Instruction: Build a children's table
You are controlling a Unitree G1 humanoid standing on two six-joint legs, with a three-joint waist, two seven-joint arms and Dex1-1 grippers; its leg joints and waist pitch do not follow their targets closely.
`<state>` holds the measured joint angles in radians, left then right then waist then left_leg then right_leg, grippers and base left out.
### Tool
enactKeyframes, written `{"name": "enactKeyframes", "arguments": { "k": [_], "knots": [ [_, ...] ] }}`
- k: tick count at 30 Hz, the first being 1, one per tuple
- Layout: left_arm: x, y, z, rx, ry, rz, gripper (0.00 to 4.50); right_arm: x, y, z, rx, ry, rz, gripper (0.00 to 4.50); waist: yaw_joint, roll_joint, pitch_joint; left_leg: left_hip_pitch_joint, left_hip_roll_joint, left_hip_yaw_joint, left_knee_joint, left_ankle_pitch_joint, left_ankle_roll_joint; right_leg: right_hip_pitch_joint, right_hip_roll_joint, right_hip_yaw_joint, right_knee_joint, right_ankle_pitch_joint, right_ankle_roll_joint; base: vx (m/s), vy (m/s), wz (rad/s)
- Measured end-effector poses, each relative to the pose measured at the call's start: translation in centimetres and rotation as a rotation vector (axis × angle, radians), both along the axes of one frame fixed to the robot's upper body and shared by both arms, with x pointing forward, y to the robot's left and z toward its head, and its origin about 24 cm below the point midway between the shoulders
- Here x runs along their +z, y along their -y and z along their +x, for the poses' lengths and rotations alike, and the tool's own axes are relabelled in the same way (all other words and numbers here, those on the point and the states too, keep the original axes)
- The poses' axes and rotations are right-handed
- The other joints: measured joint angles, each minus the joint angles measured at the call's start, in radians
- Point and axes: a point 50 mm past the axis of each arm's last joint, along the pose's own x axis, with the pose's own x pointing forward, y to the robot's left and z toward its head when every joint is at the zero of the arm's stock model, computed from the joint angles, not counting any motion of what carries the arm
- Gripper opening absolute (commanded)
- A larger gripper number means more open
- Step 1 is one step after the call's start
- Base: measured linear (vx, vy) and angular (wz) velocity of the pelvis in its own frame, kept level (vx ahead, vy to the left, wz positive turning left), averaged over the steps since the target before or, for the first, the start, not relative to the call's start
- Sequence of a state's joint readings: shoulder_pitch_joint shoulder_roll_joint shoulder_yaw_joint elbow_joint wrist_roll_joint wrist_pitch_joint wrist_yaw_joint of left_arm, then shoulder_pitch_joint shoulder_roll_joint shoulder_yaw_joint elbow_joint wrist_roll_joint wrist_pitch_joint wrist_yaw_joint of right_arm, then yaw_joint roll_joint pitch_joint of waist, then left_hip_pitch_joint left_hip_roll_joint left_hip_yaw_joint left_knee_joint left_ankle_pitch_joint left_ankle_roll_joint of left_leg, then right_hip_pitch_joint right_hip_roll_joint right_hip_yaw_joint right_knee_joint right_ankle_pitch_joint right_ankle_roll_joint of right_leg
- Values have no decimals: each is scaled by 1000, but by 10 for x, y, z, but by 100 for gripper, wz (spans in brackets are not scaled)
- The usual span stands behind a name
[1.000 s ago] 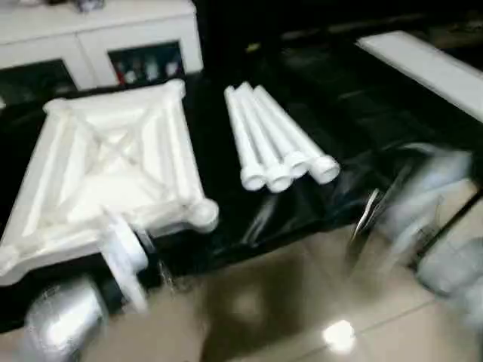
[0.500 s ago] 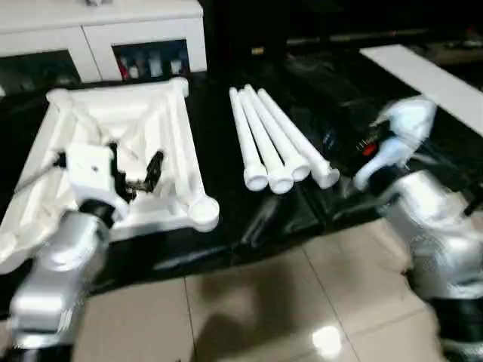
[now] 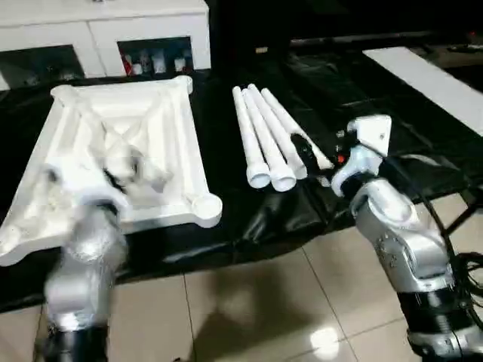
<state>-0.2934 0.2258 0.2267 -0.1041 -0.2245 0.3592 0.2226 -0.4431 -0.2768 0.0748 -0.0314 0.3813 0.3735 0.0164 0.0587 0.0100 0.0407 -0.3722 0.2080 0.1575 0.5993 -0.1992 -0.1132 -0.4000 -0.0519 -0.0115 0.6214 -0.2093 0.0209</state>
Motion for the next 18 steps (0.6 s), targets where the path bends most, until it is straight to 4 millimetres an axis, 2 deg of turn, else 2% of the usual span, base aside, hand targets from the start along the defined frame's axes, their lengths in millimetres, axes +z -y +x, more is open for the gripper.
{"name": "enactKeyframes", "arguments": {
  "k": [2,4,7,8,9,10,12,13,14,15,16,17,18],
  "knots": [
    [14,-3,8,64,-2,21,443,-2,6,2,-64,-9,16,450,0,0,0,0,-1,0,3,0,0,0,-2,0,3,1,0,0,0,0],
    [16,-4,9,65,-20,18,443,-8,8,3,-79,-21,6,450,1,0,0,0,-2,0,3,0,0,0,-4,0,4,1,0,0,0,0],
    [4,7,4,-136,-96,78,443,-13,7,2,-87,-33,-12,450,0,2,0,-1,-2,0,4,2,-1,-2,-4,0,4,1,0,0,0,0],
    [-3,19,-2,-245,-117,97,443,-15,7,1,-88,-37,-21,450,2,4,0,-2,-2,0,4,2,-1,-2,-4,-1,4,1,0,0,0,0],
    [-5,22,-3,-267,-120,94,443,-15,7,1,-87,-37,-25,450,2,5,0,-2,-2,0,4,2,-1,-2,-4,0,4,1,0,0,0,0],
    [-15,36,-7,-345,-144,68,443,-15,4,1,-74,-30,-43,450,3,6,1,-4,-2,0,4,2,-1,-3,-4,-1,4,1,0,0,0,0],
    [-27,44,-16,-400,-169,43,443,-15,-3,-2,-33,-15,-75,450,3,6,1,-4,-1,-1,3,2,-1,-4,-3,-2,5,1,0,0,0,0],
    [-34,45,-25,-422,-174,51,443,-17,-6,-5,-1,-11,-93,450,0,7,0,-14,-4,-9,3,1,3,-2,-5,-9,3,0,-1,0,0,0],
    [-40,49,-36,-464,-173,65,443,-22,-4,-12,27,-15,-119,450,-12,11,-1,-23,-7,-30,2,5,11,6,-10,-34,-6,0,-2,0,0,0],
    [-45,50,-41,-477,-183,68,443,-25,-2,-13,36,-26,-128,450,-19,15,-2,-31,-9,-43,3,12,21,10,-12,-48,-11,0,-2,-20,-16,42],
    [-54,51,-49,-491,-219,62,443,-30,-2,-15,49,-41,-130,450,-25,15,-1,-41,-15,-62,4,18,30,14,-21,-72,-14,-2,-6,3,-18,59],
    [-60,50,-55,-491,-244,50,443,-30,-4,-16,69,-43,-121,450,-25,18,0,-51,-19,-74,4,25,42,17,-30,-94,-13,-5,-10,3,-18,59],
    [-61,50,-57,-485,-248,40,443,-31,-7,-17,84,-44,-114,450,-24,18,1,-58,-19,-78,5,31,50,20,-37,-111,-14,-7,-12,-5,-19,59]
  ]
}}
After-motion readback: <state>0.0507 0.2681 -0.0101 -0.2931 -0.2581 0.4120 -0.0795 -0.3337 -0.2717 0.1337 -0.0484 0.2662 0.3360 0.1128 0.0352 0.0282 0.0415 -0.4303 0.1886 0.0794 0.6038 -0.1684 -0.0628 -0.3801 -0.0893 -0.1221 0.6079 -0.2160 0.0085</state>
